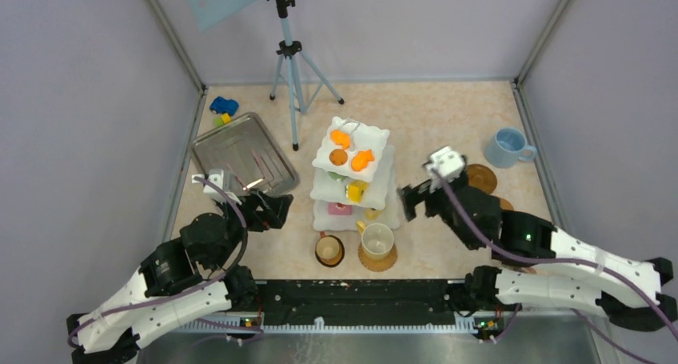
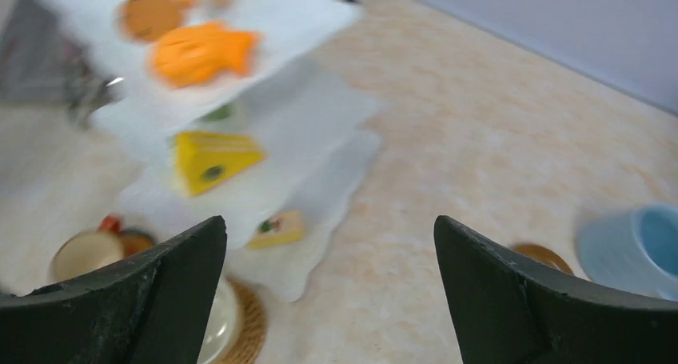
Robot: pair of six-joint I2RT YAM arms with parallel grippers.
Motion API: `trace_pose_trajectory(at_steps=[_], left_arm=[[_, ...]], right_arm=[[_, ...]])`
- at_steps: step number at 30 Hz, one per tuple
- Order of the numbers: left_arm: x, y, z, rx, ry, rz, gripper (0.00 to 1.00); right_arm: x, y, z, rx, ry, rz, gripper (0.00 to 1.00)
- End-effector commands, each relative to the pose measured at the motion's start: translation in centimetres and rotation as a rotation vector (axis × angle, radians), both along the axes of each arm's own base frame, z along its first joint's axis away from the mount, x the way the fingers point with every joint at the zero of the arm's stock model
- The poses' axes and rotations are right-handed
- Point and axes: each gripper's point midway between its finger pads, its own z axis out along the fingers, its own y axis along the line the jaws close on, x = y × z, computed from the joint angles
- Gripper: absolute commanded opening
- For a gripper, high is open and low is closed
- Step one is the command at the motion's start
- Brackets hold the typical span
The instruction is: Serve the afternoon tea
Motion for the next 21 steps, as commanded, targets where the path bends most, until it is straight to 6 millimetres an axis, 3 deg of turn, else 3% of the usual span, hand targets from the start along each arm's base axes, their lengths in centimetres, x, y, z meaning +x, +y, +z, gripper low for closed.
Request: trace_pose_trajectory(at_steps=[1, 4, 6, 10, 12, 15, 21], left_arm=[[0.5, -0.1, 0.4, 0.013, -0.023, 0.014, 0.99], [0.6, -0.3, 0.6, 0.014, -0.030, 0.010, 0.99], [0.6, -0.4, 0.7, 0.015, -0.030, 0.006, 0.99], [0.4, -0.4, 1.0, 0.009, -0.024, -0.002, 0.99], [0.2, -0.3, 1.0, -0.001, -0.018, -0.004, 0.99], [0.1, -0.1, 1.0, -0.015, -0.015, -0.002, 0.99], [0.0, 0.0, 0.9, -0.022, -0.010, 0.003, 0.99]], right_arm=[[5.8, -10.3, 1.4, 0.188, -0.086, -0.573, 0.99], [8.8, -15.7, -0.4, 0.273, -0.033, -0.771, 0.99], [11.0, -17.8, -3.2, 0.319, 0.087, -0.837, 0.99], [14.6, -19.2, -10.4, 0.439, 0.453, -0.872, 0.99], [15.7, -19.7, -13.4, 0.407, 0.563, -0.907, 0.99], [17.1, -20.3, -16.3, 0.367, 0.609, -0.952, 0.99], [18.4, -22.8, -19.8, 0.410, 0.642, -1.052, 0.99]])
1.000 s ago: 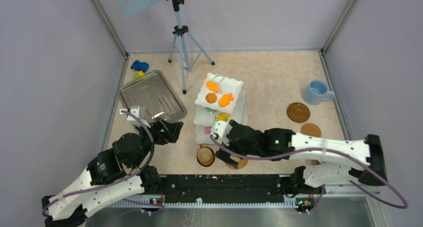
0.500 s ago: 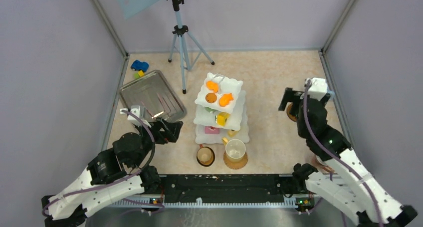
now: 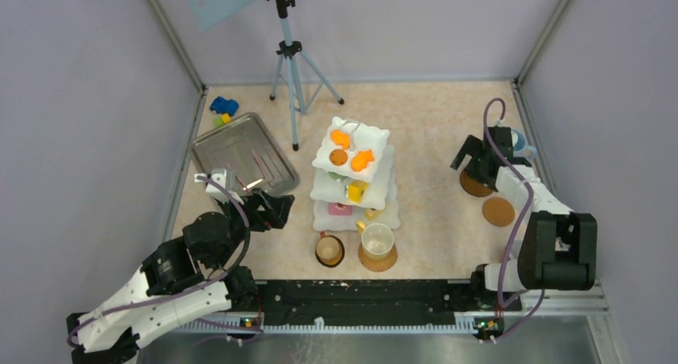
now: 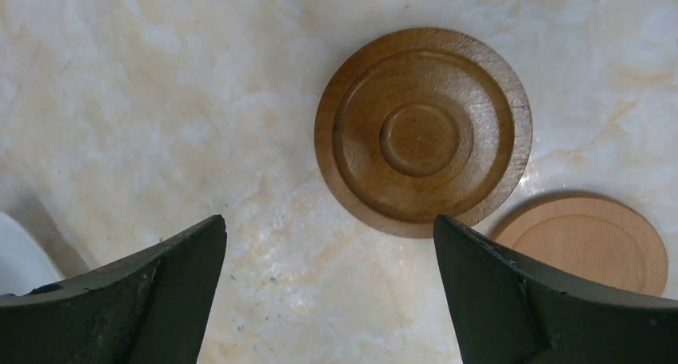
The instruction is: Serve the afternoon tea
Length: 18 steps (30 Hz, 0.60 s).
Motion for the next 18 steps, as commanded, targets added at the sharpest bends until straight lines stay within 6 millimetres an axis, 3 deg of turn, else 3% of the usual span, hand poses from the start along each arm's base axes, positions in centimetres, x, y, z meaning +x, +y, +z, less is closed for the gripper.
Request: trace_pose_trajectory(at_steps=[1, 5, 12, 14, 18], left_arm=[[-0.1, 0.2, 1.2, -0.040, -0.016, 0.004, 0.99], [0.1, -0.1, 1.3, -0.026, -0.019, -0.003, 0.99], [0.0, -0.4, 1.8, -0.034, -0.026, -0.015, 0.99], [0.0, -0.4, 2.0, -0.036, -0.028, -0.015, 0.99], [0.1, -0.2, 2.6, -0.041, -0.036, -0.007, 0.99]], right_arm=[[2.9, -1.2, 0.4, 0.061, -0.092, -0.073, 0.99], [4.1, -1.5, -1.1, 0.058, -0.073, -0.079, 0.98], [5.6, -2.4, -3.9, 0.070, -0.008, -0.143, 0.88], [6.1, -1.6, -4.6, 0.107, -0.001, -0.122, 0.81], [6.9, 1.8, -5.4, 0.258, -0.013, -0.047, 0.69]])
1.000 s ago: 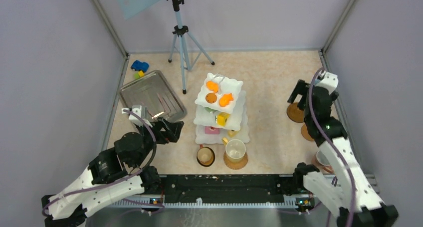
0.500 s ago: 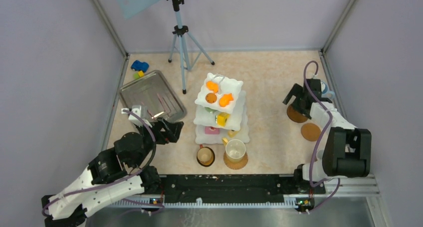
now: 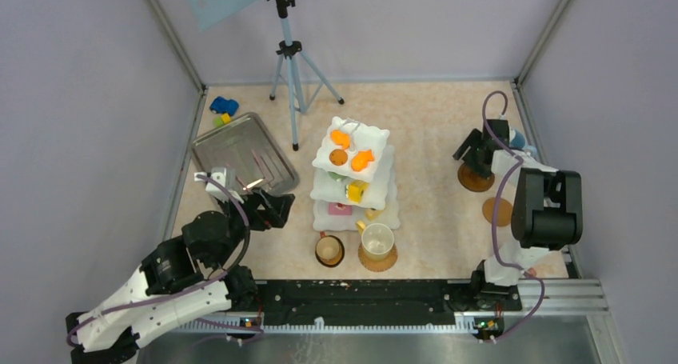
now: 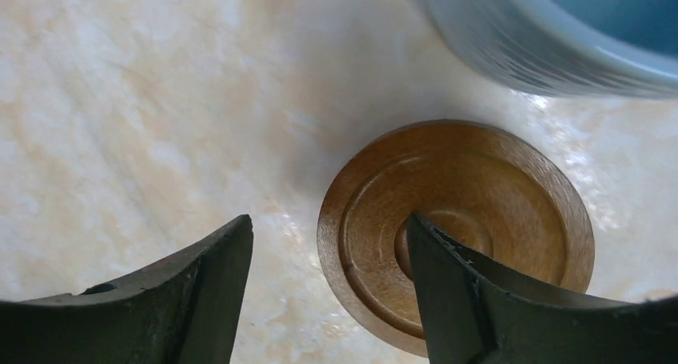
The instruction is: Serve the afternoon tea
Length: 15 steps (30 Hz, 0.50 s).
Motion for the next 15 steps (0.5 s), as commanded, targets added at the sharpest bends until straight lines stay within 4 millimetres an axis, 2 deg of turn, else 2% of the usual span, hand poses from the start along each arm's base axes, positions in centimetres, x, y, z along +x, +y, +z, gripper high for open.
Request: trace_pose_trajectory(at_steps=[1, 4, 5, 8, 11, 15], left_arm=[[0.1, 0.0, 2.4, -0.044, -0.036, 0.000, 0.99], [0.1, -0.1, 2.2, -0.042, -0.030, 0.002, 0.99], [0.2, -0.2, 2.2, -0.044, -0.029, -0.001, 0.99], [0.1, -0.6, 2.4, -0.046, -0.027, -0.014, 0.99], [0.2, -0.7, 2.6, -0.050, -0.030, -0.013, 0.99], [0.3, -0.7, 3.1, -0.056, -0.051, -0.012, 0.99]], right_arm=[[1.1, 4.3, -1.1, 0.182, -0.025, 0.074, 0.68], [1.9, 6.6, -0.5, 0.194, -0.071, 0.134, 0.64], [2.2, 8.1, -0.3, 0.199, -0.087, 0.178, 0.61], [2.9, 10.4, -0.6, 0.238, -0.075, 0.225, 0.52], [2.6, 12.4, -1.0, 0.255, -0.061, 0.267, 0.51], [2.1, 13.5, -1.8, 0.267, -0.043, 0.312, 0.52]])
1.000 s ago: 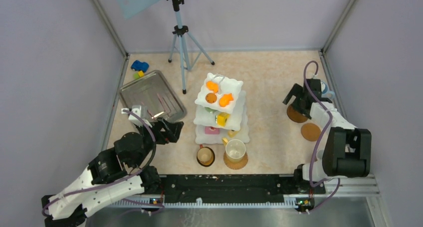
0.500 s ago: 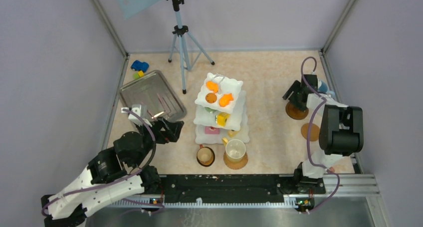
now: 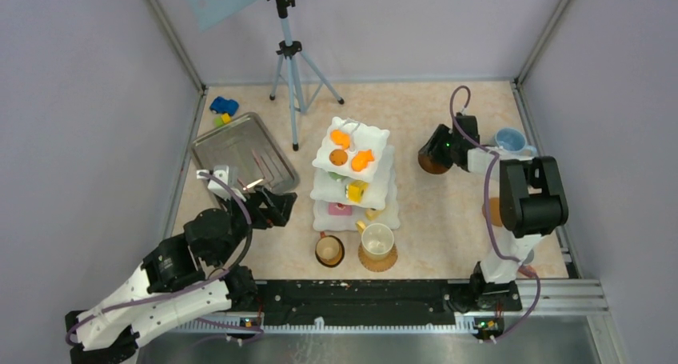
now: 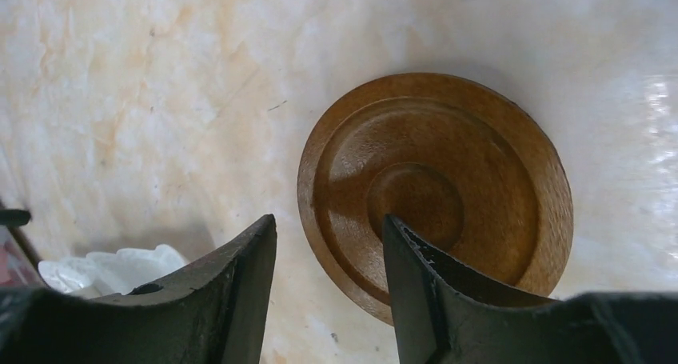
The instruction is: Serve the afternoon tea
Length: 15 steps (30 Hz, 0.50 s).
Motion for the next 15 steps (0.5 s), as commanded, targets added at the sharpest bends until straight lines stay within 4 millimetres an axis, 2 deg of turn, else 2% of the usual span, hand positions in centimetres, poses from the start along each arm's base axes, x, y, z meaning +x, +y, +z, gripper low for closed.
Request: trace_pose_trajectory(at_steps=[1, 5, 7, 9, 11, 13, 15], left_arm=[[0.2, -0.4, 2.8, -0.058, -0.057, -0.007, 0.99], [0.4, -0.6, 2.8, -0.043, -0.054, -0.011, 0.99], [0.4, -0.6, 2.8, -0.038, -0.056, -0.012, 0.99], [0.4, -0.4, 3.0, -0.033, -0.062, -0.008, 0.99], [0.4, 0.0, 3.2, -0.027, -0.067, 0.004, 0.99], [0.4, 0.4, 3.5, -0.027, -0.074, 0.013, 0.99], [0.4, 0.7, 3.6, -0.029, -0.079, 0.020, 0.99]], right_arm=[[-1.7, 2.3, -2.2, 0.053, 0.087, 0.079, 0.52], [-1.5, 2.2, -1.6, 0.040, 0.064, 0.096, 0.53], [-1.0, 2.2, -0.5, 0.022, 0.040, 0.122, 0.54], [0.1, 2.1, 2.3, -0.017, -0.005, 0.164, 0.56], [0.7, 1.4, 5.9, -0.080, -0.066, 0.183, 0.61], [1.5, -0.6, 10.2, -0.202, -0.150, 0.153, 0.70], [1.9, -3.5, 13.6, -0.330, -0.212, 0.086, 0.80]])
